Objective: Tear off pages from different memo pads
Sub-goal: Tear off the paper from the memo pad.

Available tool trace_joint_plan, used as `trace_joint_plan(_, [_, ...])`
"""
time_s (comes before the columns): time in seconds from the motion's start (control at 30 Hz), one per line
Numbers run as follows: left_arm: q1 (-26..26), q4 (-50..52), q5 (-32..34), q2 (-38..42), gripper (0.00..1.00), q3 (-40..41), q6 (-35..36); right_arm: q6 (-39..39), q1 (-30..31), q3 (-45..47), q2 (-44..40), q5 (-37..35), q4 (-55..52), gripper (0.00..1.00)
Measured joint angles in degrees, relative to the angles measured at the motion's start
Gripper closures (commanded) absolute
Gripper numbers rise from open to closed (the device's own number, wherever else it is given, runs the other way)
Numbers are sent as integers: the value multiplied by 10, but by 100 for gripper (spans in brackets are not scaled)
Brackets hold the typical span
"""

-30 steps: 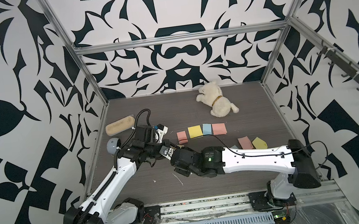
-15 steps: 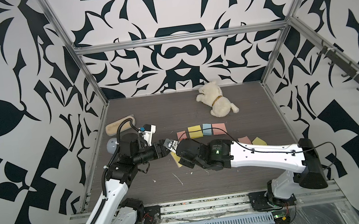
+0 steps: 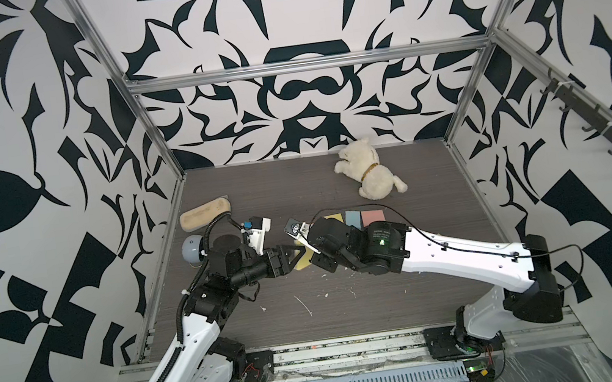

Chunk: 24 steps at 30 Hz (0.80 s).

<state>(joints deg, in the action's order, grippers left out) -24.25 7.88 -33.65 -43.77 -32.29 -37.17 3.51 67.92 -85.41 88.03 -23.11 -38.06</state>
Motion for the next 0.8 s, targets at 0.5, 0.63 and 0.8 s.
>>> trace_joint_plan(0.5, [-31,-8,-23,-68,84,-8,38,-1,-8,-26,-7,14,-16,100])
trace_joint_plan(0.63, [-31,-8,-22,-75,93,-18,42,-3,-15,-26,-10,14,-16,100])
trace_joint_plan(0.8, [-31,-8,-22,-89,100,-24,42,-9,-36,-26,-22,16,-16,100])
